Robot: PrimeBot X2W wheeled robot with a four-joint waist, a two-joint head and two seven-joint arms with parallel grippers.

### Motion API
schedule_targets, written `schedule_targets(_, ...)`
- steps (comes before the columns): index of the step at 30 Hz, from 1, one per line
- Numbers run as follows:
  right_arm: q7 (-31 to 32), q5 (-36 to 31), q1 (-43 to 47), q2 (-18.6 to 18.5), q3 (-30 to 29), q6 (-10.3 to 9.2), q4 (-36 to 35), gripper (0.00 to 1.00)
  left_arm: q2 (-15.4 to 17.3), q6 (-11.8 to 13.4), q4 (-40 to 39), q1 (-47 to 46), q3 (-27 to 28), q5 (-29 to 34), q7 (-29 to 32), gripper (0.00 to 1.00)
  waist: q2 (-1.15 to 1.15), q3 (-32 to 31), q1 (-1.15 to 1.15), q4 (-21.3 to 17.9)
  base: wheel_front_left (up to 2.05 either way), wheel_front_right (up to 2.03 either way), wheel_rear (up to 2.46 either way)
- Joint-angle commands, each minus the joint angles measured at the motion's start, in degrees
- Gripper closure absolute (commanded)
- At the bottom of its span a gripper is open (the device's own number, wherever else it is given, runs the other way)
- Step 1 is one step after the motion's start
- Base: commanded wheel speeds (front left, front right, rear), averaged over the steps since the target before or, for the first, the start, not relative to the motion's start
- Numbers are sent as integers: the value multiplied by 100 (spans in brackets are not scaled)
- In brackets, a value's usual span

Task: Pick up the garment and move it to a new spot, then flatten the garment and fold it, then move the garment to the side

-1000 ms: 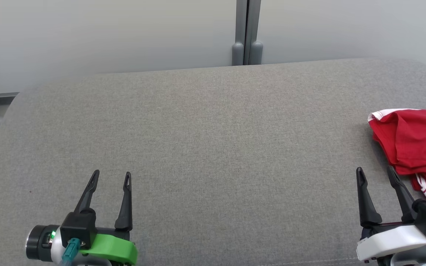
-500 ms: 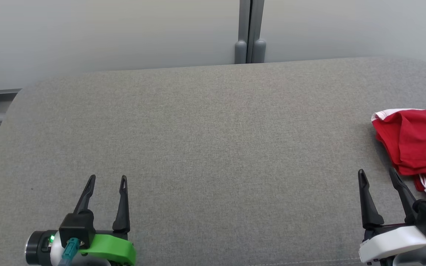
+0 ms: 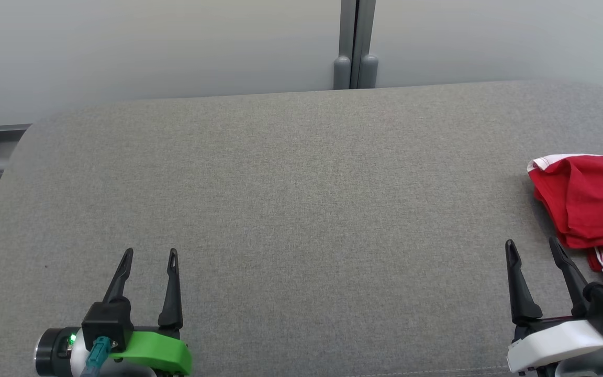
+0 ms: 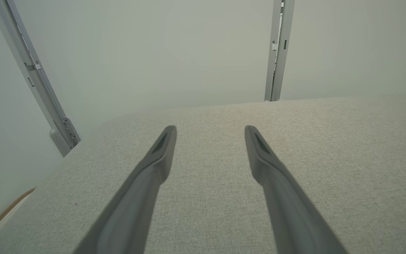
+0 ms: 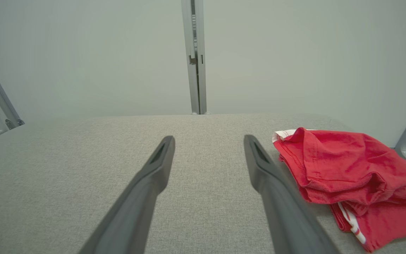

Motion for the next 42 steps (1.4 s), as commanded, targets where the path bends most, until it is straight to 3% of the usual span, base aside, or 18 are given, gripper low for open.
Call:
schedule_targets(1, 22, 24, 4, -7, -2, -5, -10, 0, 37, 33, 7, -67, -1, -17, -7, 0, 0, 3, 0, -3, 0, 0, 0)
schedule_targets(9, 29, 75, 29, -7, -15, -5, -15, 0, 13, -15, 31, -54, -35, -116, 12, 0, 0, -31, 0, -4, 0, 0, 0)
schedule_targets(10, 18, 53, 0, 0, -3, 0, 1, 100, -4, -10, 22, 1, -30, -105, 3, 100, 0, -30, 0, -7, 0, 0, 0)
schedule_targets(13, 32, 102, 4, 29, -4, 0, 142, 100, -43, -18, 108, 78, -61, -156, 1, 100, 0, -33, 0, -7, 0, 0, 0)
schedule_targets(23, 613, 1469, -199, -121, -435, 0, 504, 100, -194, -236, 79, 40, -97, -1297, -5, 100, 0, -28, 0, -29, 0, 0, 0)
schedule_targets(42, 1488, 3345, -533, -294, -1120, -1, 1048, 100, -417, -595, 119, -57, -154, -2963, -16, 100, 0, -21, 0, -66, 0, 0, 0)
